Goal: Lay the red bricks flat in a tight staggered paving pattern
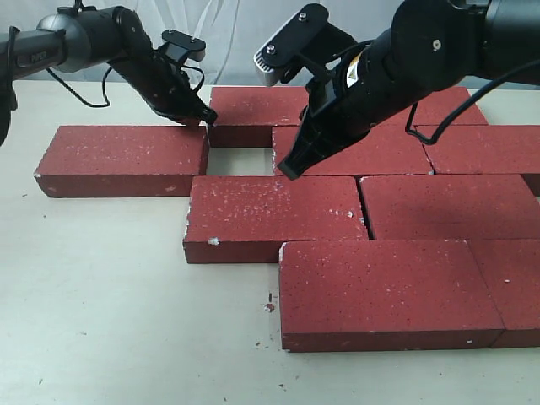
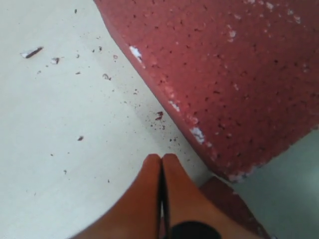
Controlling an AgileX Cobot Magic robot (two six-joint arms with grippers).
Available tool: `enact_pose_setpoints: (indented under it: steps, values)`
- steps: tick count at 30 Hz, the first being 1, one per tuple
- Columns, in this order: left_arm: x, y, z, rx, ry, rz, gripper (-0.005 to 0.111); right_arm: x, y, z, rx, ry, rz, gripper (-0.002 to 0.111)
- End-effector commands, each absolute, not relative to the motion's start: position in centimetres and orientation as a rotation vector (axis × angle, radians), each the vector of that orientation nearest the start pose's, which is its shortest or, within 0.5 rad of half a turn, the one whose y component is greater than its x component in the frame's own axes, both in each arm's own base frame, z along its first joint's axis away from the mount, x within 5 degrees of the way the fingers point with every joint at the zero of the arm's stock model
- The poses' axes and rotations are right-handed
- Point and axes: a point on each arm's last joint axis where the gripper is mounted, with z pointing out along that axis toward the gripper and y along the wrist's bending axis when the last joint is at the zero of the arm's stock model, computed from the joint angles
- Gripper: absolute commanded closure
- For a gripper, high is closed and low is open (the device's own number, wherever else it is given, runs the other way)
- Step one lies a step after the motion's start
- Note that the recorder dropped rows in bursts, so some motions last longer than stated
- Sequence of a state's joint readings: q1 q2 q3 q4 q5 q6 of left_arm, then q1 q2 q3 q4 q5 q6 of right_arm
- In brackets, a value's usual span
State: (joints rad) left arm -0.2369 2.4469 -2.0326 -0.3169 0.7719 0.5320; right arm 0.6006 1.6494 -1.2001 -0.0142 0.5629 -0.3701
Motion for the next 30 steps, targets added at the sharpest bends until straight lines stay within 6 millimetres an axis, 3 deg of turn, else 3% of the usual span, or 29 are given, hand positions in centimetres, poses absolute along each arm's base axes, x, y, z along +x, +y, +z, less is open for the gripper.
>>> enact_pose_setpoints:
  steps: [1, 7, 10, 15, 23, 30]
  values:
    - [51.4, -14.3, 14.7, 0.731, 2.448, -0.247, 0.107, 29.8, 20.0, 26.1, -1.165, 2.195, 0.081, 0.109]
    - [52.0, -10.9, 19.5, 0.684, 2.375, -0.067, 0.107, 29.8, 20.0, 26.1, -1.164, 2.193, 0.082, 0.109]
    - [51.1, -8.1, 22.4, 0.625, 2.438, 0.024, 0.107, 29.8, 20.0, 26.1, -1.163, 2.191, 0.082, 0.109]
    - [49.2, -4.2, 25.3, 0.563, 2.580, 0.081, 0.107, 29.8, 20.0, 26.1, -1.163, 2.191, 0.082, 0.109]
    - [45.5, 0.6, 26.8, 0.436, 2.796, 0.027, 0.107, 29.8, 20.0, 26.1, -1.167, 2.191, 0.078, 0.109]
    - [41.7, 2.9, 26.4, 0.280, 2.746, 0.021, 0.107, 29.8, 20.0, 26.1, -1.169, 2.195, 0.077, 0.109]
